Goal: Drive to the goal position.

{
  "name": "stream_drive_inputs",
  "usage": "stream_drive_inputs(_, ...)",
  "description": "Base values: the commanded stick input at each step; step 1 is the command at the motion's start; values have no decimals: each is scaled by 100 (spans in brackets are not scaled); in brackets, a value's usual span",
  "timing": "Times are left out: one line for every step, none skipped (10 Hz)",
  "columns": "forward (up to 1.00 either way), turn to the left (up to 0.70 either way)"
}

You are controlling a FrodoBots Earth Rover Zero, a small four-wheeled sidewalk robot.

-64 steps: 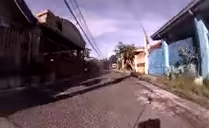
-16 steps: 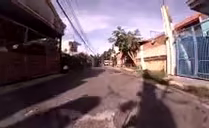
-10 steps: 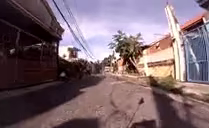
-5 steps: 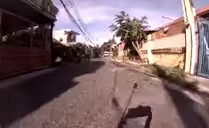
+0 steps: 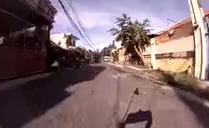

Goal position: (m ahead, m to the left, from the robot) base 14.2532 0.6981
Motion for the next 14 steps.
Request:
stream_drive_inputs(100,0)
stream_drive_inputs(100,0)
stream_drive_inputs(100,0)
stream_drive_inputs(100,0)
stream_drive_inputs(100,0)
stream_drive_inputs(100,0)
stream_drive_inputs(100,0)
stream_drive_inputs(100,0)
stream_drive_inputs(100,0)
stream_drive_inputs(100,0)
stream_drive_inputs(100,0)
stream_drive_inputs(100,0)
stream_drive_inputs(100,0)
stream_drive_inputs(100,0)
